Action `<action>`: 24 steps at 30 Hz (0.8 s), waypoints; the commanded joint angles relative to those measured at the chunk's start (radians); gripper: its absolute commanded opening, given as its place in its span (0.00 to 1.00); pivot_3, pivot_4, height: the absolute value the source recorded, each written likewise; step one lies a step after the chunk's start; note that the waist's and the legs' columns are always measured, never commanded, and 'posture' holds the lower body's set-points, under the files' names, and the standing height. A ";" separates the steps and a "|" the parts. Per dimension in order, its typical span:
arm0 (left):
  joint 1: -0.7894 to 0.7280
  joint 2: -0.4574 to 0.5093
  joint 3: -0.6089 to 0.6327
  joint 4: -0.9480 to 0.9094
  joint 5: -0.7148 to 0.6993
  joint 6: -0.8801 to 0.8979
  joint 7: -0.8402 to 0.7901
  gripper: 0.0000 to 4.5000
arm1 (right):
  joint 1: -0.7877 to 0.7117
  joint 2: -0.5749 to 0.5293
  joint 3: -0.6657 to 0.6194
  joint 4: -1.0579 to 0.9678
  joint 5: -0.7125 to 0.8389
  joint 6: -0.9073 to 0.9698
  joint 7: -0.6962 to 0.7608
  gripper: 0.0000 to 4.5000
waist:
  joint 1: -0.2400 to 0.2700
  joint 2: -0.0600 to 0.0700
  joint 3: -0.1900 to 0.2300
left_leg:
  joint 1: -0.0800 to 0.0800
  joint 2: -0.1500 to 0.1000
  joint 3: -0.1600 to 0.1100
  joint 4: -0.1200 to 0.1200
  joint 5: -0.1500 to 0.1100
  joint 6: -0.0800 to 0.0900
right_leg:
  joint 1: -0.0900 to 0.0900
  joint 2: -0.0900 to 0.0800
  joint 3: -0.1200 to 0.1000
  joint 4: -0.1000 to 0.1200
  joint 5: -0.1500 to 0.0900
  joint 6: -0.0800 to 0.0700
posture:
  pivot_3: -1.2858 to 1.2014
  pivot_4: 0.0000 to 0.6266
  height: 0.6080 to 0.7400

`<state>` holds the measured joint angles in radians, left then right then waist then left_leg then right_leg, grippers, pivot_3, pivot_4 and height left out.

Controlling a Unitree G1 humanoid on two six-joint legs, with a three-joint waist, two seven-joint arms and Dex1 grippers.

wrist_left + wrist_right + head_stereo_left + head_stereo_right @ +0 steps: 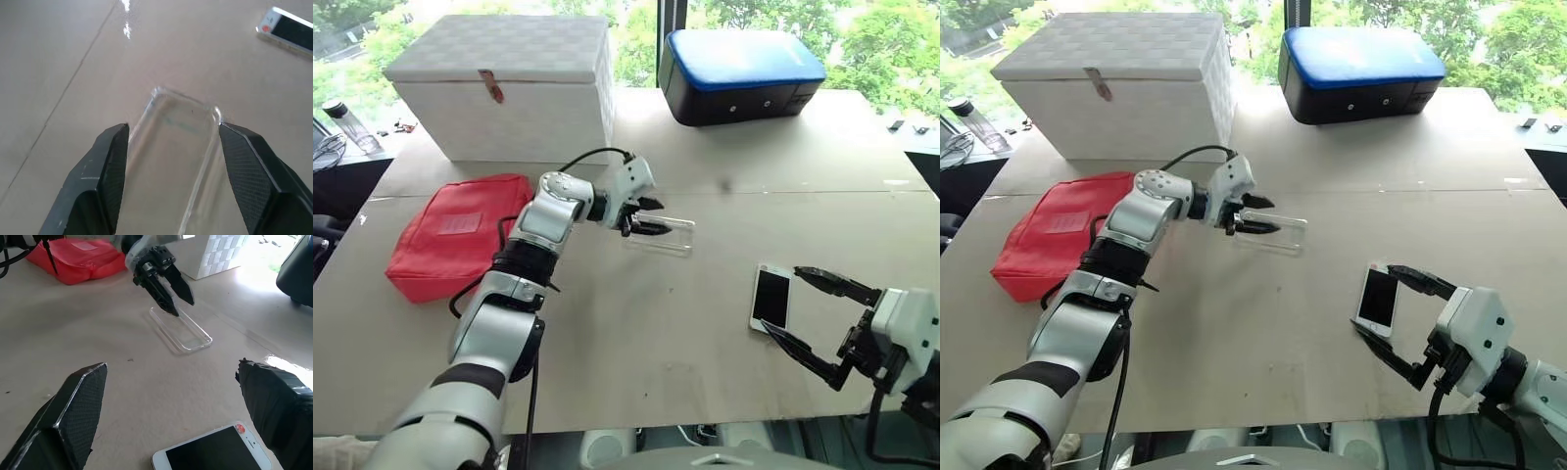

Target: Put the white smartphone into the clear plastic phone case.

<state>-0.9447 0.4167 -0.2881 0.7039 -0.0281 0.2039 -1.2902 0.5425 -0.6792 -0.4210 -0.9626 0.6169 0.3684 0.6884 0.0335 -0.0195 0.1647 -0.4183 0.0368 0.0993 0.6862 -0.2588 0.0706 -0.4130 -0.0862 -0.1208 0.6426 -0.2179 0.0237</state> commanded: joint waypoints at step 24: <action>0.344 0.082 0.014 -0.754 -0.131 0.629 0.126 0.01 | 0.012 0.063 -0.012 0.084 -0.134 0.095 -0.139 1.00 | -0.016 0.001 -0.002 | 0.002 0.001 -0.002 0.001 0.000 0.001 | 0.000 -0.002 0.003 0.001 -0.002 -0.001 | 0.52 0.24 1.00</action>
<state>-0.6096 0.4944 -0.2766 0.0071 -0.1571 0.8643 -1.1895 0.5542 -0.6194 -0.4341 -0.8677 0.4930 0.4609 0.5596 0.0179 -0.0182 0.1632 -0.4167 0.0380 0.0976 0.6862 -0.2591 0.0710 -0.4128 -0.0878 -0.1183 0.6439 -0.2195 0.0230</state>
